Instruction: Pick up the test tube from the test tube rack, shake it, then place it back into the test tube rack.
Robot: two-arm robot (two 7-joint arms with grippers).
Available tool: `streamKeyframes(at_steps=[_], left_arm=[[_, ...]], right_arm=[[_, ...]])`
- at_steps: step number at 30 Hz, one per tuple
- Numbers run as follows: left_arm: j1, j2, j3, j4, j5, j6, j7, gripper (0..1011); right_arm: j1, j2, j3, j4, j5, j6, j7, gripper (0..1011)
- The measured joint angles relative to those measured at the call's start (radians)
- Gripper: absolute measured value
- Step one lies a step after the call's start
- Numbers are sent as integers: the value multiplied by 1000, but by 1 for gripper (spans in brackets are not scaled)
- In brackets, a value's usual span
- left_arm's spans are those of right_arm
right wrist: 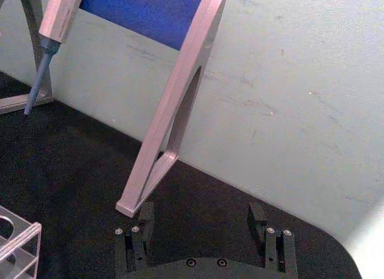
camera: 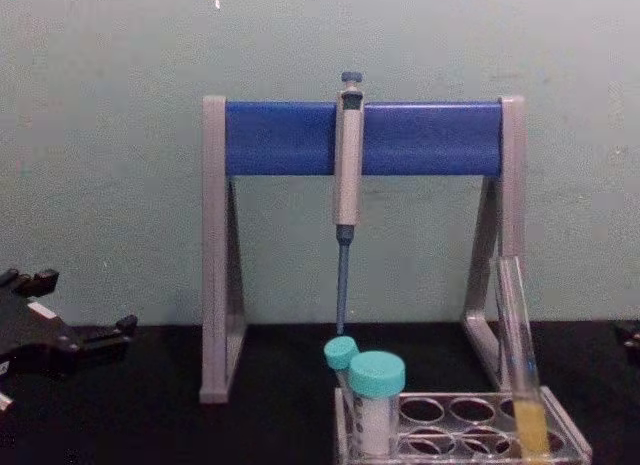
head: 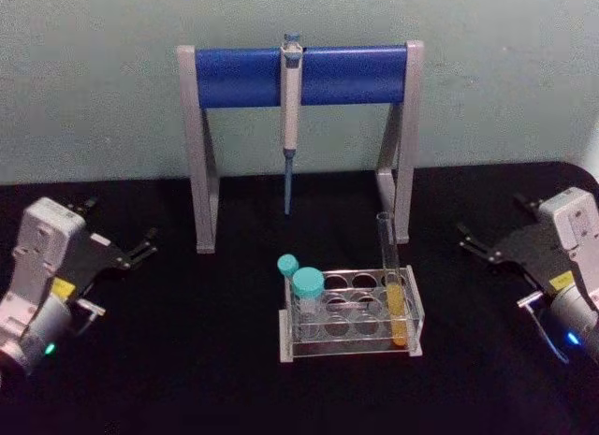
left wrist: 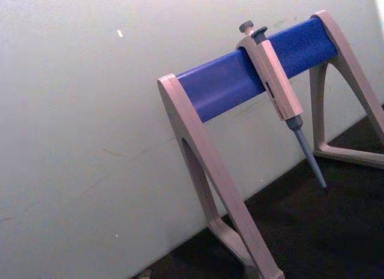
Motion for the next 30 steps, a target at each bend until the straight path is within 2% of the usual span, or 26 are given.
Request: streamKeyframes(at_steps=[30], left_arm=[[0,0,0,0,0,0,0,1001]], right_arm=[[0,0,0,0,0,0,0,1000]])
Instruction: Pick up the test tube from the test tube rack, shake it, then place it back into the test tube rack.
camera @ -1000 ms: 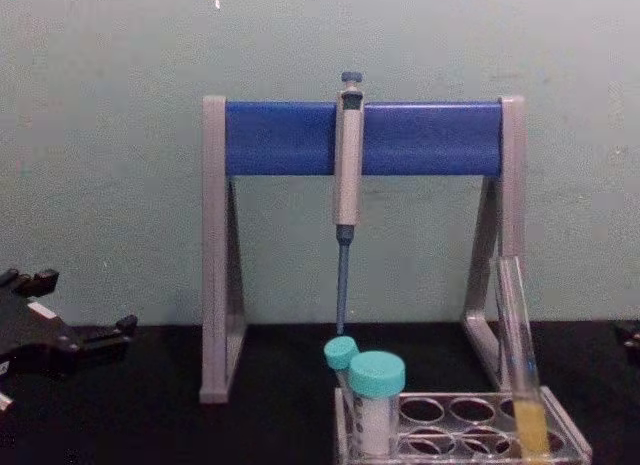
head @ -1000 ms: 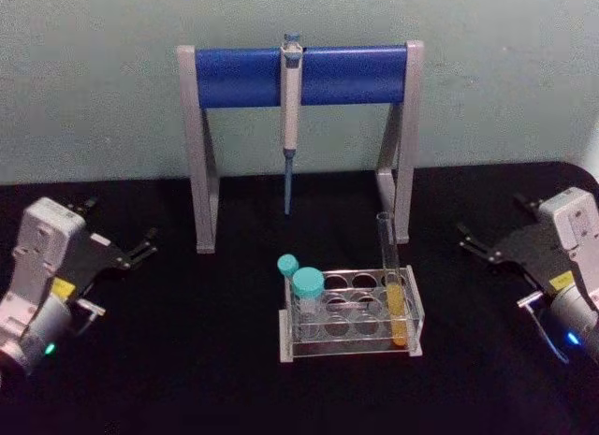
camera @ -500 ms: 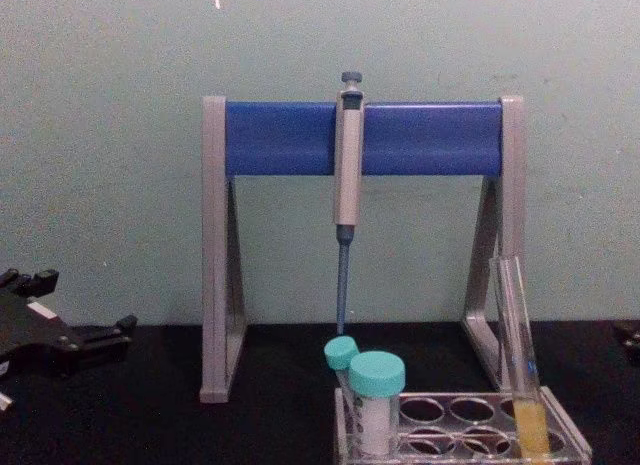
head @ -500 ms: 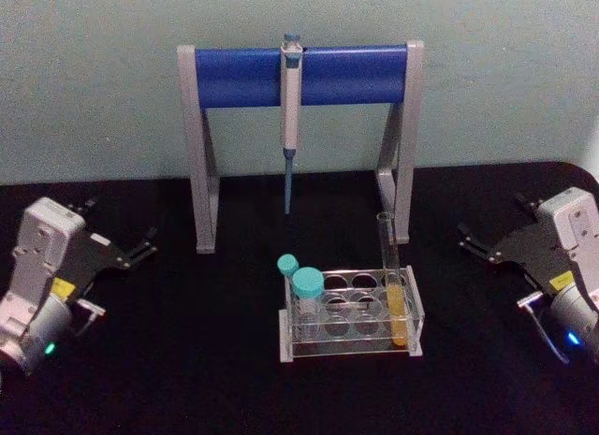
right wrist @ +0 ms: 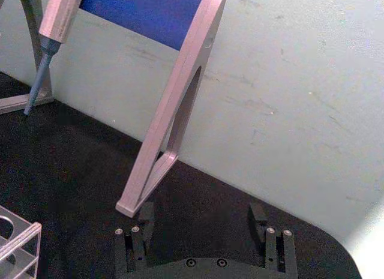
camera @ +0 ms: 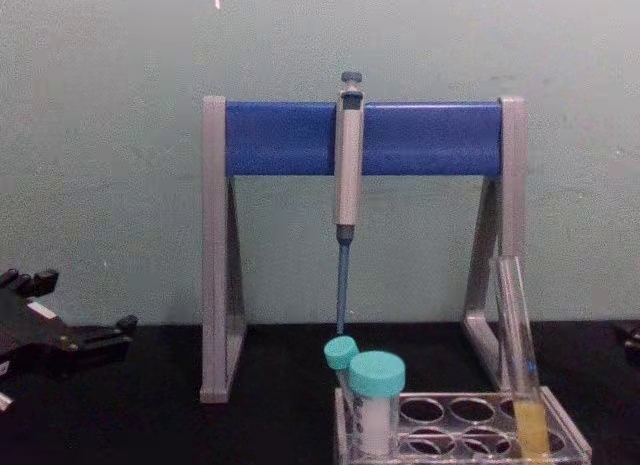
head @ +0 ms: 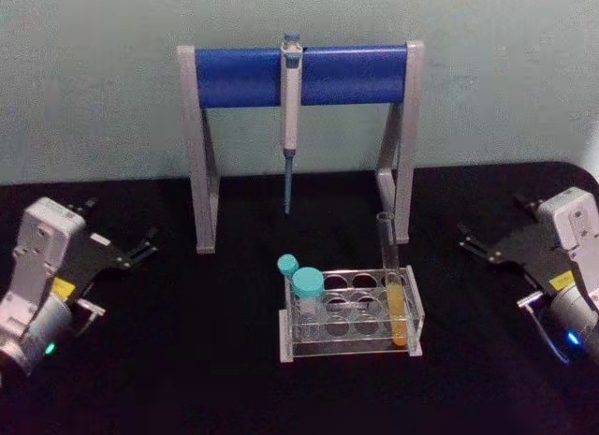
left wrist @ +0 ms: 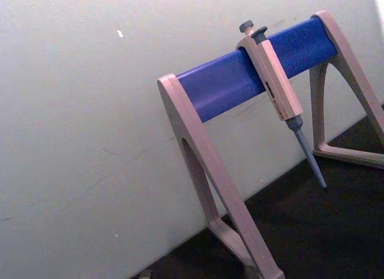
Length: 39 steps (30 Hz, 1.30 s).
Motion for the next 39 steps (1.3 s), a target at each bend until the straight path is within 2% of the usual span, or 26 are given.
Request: streamKeyframes(at_steps=[11,24,29,31,35,39], left_arm=[[0,0,0,0,0,0,0,1001],[0,0,0,0,0,0,0,1001],[0,0,0,0,0,0,0,1001],[0,0,0,0,0,0,0,1001],[0,0,0,0,0,0,0,1001],[0,0,0,0,0,0,0,1001]], right_arm=[[-25,5,37,-32,-8,-26,32,1000],[-103,60,110,-171,62,-63,134,1000],[-125,80,124,-229,100,-38,190,1000],[-128,96,125,-257,126,-17,246,1000],[-120,110,117,-276,146,-7,317,1000],[-104,107,106,-275,169,-4,390,1000]])
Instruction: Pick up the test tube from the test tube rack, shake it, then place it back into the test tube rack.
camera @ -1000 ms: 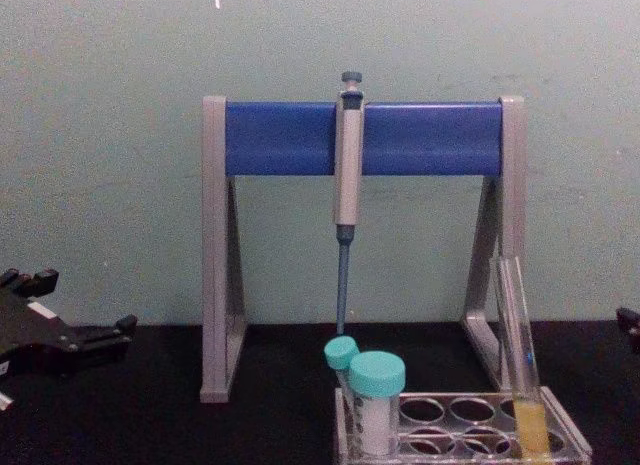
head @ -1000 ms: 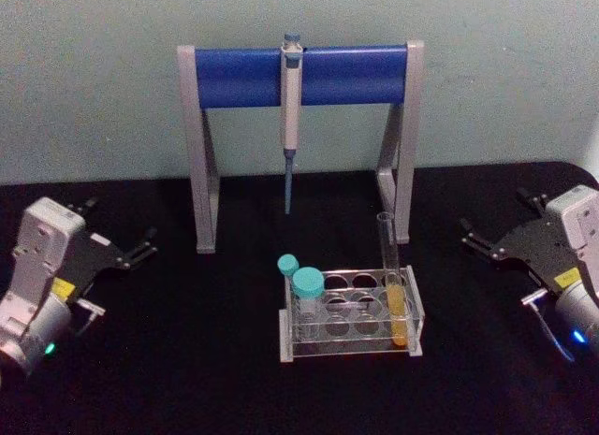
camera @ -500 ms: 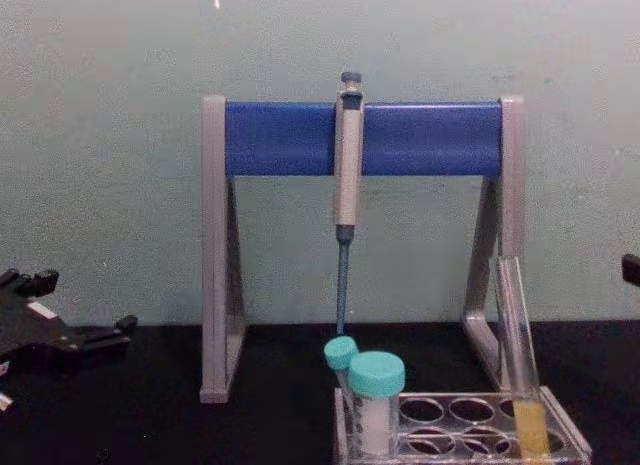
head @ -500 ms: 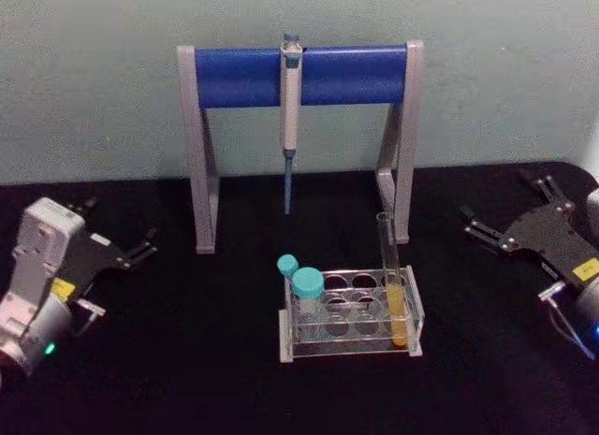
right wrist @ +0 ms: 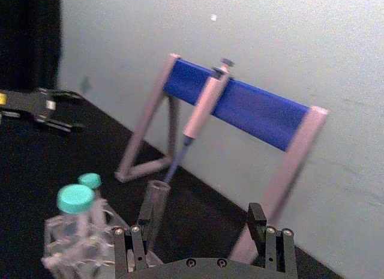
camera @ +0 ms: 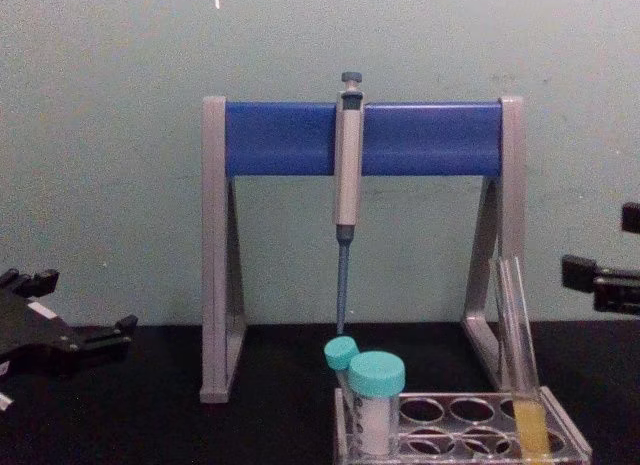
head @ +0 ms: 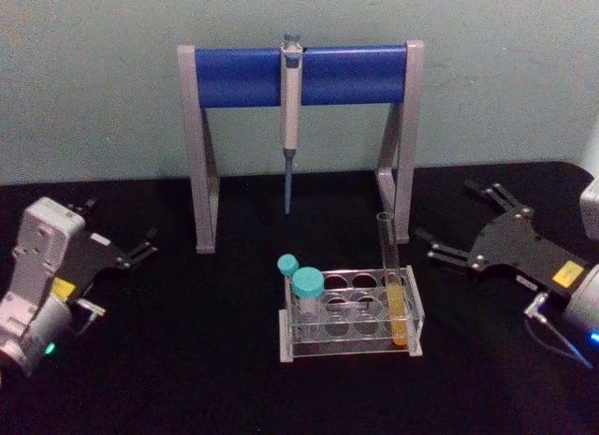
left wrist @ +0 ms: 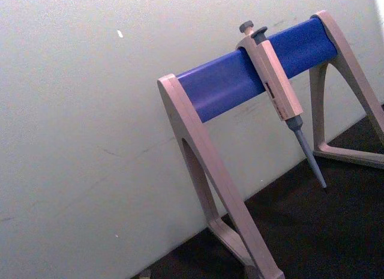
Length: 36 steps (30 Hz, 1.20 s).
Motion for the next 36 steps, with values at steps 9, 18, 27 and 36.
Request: streamKeyframes(at_steps=[9,18,27,36], left_arm=[[0,0,0,0,0,0,0,1001],[0,0,0,0,0,0,0,1001],[0,0,0,0,0,0,0,1001],[0,0,0,0,0,0,0,1001]], right_arm=[[34,-43,-19,48,58,40,103,1000],[67,-87,-32,104,81,101,161,1000],[93,-105,-39,132,101,161,193,1000],[108,-106,-50,142,122,199,205,1000]])
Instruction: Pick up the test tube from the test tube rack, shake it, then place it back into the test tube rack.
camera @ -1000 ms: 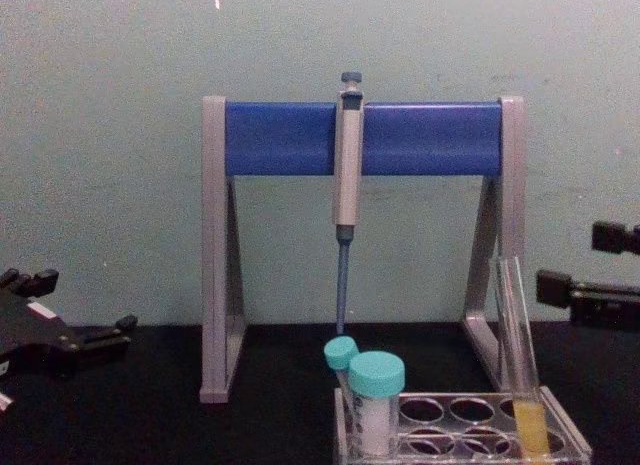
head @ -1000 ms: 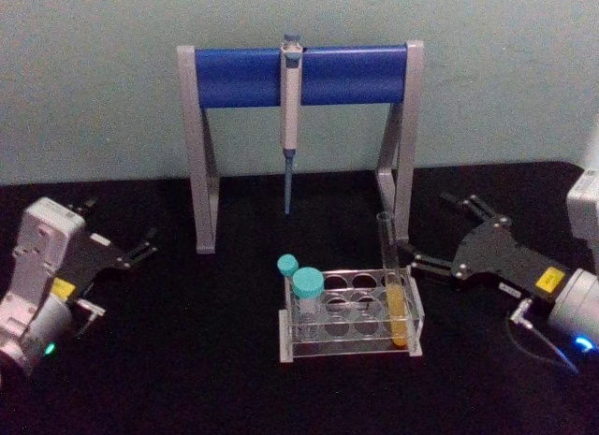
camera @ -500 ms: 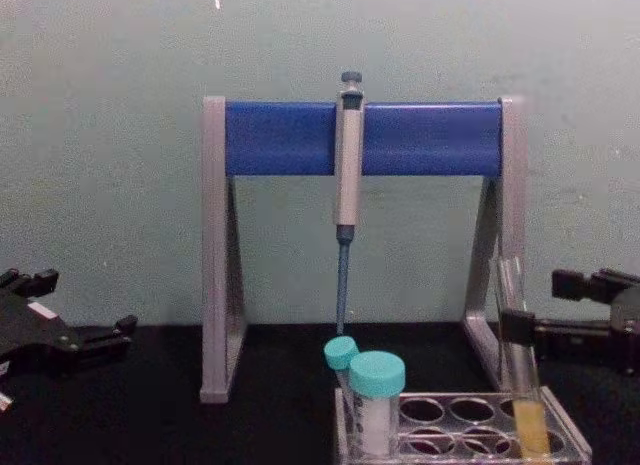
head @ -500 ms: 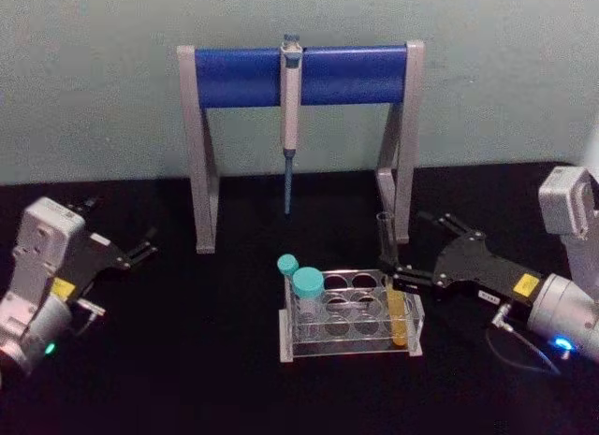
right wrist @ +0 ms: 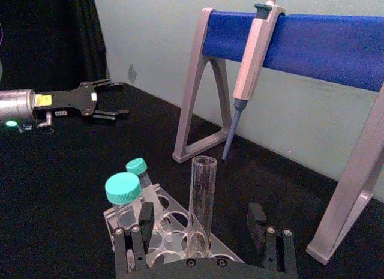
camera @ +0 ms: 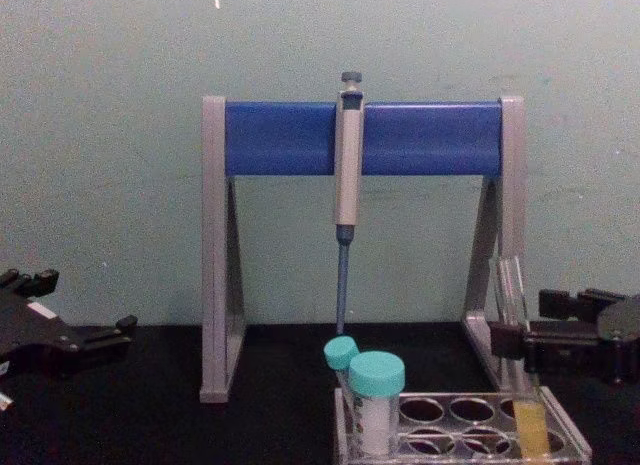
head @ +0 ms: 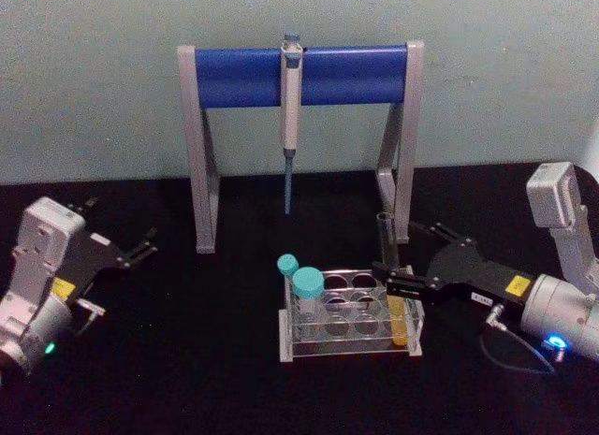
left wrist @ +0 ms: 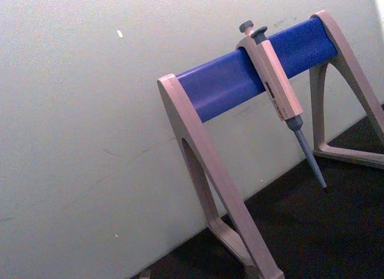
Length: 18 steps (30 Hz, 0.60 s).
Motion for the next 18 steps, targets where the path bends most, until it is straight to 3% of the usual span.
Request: streamKeyframes(at_steps=[18], left_arm=[[0,0,0,0,0,0,0,1001]], right_arm=[[29,2,-27,27,18,31,6,1000]])
